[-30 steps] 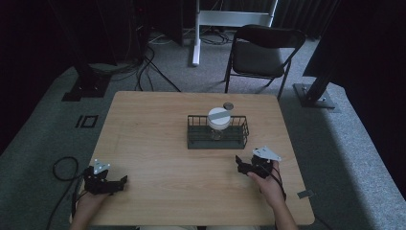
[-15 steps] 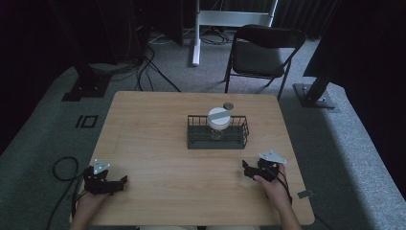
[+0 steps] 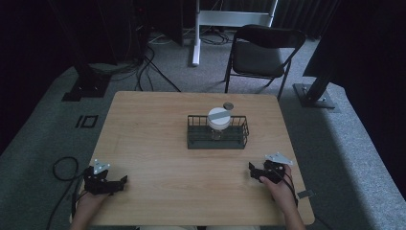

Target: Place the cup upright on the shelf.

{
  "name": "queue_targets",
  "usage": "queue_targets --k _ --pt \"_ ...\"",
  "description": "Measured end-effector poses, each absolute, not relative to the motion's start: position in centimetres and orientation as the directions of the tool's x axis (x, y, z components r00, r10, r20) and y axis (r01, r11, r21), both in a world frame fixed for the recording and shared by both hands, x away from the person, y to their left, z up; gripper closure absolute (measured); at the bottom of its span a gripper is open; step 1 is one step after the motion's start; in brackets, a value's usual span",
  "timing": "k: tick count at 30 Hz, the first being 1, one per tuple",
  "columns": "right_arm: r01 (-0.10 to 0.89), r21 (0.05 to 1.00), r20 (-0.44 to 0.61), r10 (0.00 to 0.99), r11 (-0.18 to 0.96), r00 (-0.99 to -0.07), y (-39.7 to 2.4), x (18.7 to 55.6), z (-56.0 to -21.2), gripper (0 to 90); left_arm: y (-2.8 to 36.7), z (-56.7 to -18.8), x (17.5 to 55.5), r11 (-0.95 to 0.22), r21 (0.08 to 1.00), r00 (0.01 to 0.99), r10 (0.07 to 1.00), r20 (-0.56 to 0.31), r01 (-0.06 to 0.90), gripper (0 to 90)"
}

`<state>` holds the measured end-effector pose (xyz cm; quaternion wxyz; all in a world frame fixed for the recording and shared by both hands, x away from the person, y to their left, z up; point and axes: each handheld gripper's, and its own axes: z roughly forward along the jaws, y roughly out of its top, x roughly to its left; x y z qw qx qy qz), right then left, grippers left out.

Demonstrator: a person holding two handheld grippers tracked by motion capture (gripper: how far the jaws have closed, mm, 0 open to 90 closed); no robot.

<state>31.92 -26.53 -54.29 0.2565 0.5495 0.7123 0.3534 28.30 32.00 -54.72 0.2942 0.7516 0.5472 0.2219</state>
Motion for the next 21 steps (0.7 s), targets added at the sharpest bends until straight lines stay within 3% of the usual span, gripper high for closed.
queue_targets --k 21 --pt "0.670 0.725 0.010 0.970 0.161 -0.244 -28.4 31.7 -55.1 11.4 32.0 -54.7 28.3 -0.228 0.686 0.303 0.953 0.012 0.691 0.6"
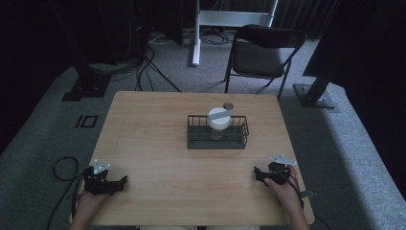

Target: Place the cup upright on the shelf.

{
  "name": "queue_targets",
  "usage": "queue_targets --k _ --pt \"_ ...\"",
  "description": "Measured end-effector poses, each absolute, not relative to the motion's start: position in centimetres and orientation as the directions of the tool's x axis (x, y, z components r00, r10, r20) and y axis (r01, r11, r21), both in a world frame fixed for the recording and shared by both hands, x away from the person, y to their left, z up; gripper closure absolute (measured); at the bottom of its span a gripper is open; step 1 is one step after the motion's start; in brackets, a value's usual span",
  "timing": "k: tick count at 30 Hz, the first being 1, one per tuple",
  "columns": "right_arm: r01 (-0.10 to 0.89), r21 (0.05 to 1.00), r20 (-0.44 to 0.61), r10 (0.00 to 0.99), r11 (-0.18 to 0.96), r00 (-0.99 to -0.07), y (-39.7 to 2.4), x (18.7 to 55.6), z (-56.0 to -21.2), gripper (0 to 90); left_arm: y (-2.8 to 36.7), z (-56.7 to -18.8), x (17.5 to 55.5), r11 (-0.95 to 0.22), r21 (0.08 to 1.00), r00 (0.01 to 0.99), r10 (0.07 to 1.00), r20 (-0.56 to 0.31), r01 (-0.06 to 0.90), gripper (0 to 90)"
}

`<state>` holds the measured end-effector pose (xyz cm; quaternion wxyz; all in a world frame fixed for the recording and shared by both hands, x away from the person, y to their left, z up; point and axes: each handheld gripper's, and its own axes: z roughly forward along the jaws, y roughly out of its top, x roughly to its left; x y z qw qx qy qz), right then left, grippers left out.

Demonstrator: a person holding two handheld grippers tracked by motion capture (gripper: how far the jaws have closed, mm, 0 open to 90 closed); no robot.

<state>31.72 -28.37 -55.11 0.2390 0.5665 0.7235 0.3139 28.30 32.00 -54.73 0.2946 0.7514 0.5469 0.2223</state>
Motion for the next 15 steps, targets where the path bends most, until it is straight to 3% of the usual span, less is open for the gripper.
queue_targets --k 15 --pt "0.669 0.724 0.012 0.967 0.168 -0.255 -28.42 31.80 -55.12 11.1 31.83 -54.73 28.34 -0.209 0.686 0.279 0.960 0.010 0.696 0.6"
